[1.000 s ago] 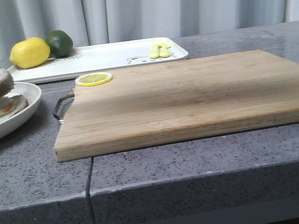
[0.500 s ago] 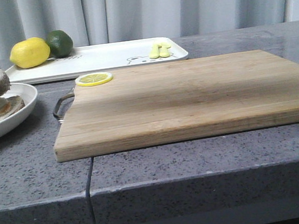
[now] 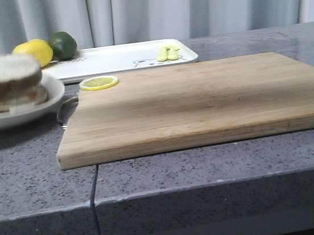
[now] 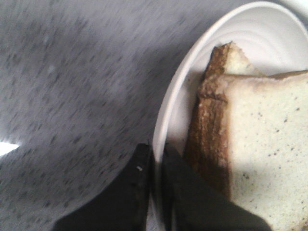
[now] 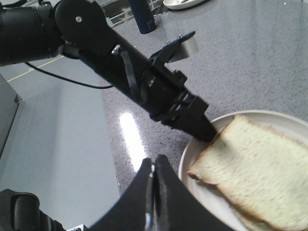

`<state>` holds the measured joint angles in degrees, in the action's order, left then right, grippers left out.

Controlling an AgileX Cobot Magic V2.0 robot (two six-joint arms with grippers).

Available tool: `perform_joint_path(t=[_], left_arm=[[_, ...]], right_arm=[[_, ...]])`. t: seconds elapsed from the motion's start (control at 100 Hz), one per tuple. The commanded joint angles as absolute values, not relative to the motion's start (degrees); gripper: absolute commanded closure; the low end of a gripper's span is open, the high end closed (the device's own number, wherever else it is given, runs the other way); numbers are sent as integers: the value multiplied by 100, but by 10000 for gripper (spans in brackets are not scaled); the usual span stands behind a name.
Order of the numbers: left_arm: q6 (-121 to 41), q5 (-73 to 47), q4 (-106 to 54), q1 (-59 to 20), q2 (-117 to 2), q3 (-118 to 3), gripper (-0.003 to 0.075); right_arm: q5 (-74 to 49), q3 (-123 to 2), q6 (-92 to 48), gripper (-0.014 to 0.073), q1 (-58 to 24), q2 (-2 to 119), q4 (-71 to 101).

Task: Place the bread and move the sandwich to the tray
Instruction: 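Grip the plate rim with the left gripper and lift the plate, then lower the plate onto the white tray and release with the left gripper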

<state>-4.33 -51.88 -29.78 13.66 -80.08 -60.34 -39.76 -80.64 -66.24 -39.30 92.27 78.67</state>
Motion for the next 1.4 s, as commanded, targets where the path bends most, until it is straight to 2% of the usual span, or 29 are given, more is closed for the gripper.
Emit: perform_joint_path(t=[0.0, 0.27, 0.62, 0.88, 1.39], left_arm=[[-548, -5035, -3695, 1352, -7853, -6504, 740], [-702, -4924, -4264, 883, -8593, -7489, 740], [-479, -5054, -4313, 30, -10572, -9955, 740], [-208, -5158, -4313, -208, -11819, -11607, 740], [-184, -5043, -3630, -166, -12304, -11870, 739]], right_arm=[[-4016, -8274, -6687, 658, -3911, 8742, 8058], [-3997, -8274, -6694, 658, -3911, 8088, 7878], [-4031, -8274, -6694, 658, -3911, 7249, 7554], [-4124, -8274, -6694, 658, -3911, 7086, 7537], [-4302, -8274, -6694, 658, -3911, 7086, 7496]])
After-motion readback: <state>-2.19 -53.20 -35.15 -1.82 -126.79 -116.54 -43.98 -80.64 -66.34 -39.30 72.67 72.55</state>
